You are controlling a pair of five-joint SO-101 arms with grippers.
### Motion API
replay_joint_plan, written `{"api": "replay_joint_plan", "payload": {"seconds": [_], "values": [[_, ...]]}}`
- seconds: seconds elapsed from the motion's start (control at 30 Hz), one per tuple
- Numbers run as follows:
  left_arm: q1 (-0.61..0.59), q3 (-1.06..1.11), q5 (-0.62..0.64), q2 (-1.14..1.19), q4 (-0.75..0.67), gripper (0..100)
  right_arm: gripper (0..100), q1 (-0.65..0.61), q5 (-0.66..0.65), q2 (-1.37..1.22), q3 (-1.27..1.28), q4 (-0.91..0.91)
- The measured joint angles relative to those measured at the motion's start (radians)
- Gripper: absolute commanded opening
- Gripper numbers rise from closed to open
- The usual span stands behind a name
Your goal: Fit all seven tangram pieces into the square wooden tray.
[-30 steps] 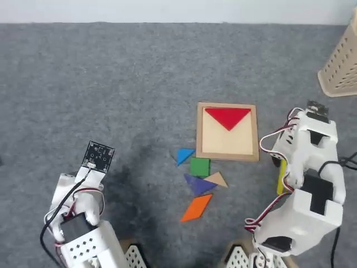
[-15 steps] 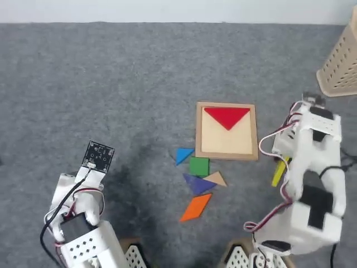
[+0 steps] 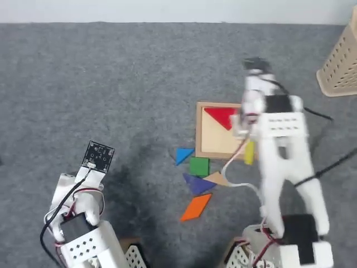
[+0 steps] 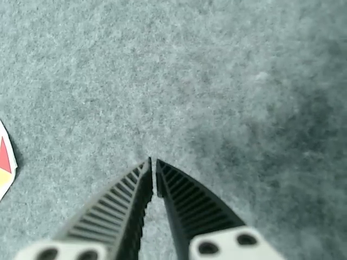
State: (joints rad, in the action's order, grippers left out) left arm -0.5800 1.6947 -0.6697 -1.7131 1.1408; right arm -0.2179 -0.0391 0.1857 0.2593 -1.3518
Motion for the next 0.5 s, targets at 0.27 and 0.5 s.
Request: {"api": "replay_joint_plan", "payload": {"seconds": [0.27,0.5], "values": [[0.000,0.000,0.000,0.000,0.000,1,0.6,-0.193,0.040,-0.302,-0.209,0.051],[0.000,0.000,0.000,0.000,0.000,1,0.6,-0.192,0.040,-0.563,-0.405,0.049]]}}
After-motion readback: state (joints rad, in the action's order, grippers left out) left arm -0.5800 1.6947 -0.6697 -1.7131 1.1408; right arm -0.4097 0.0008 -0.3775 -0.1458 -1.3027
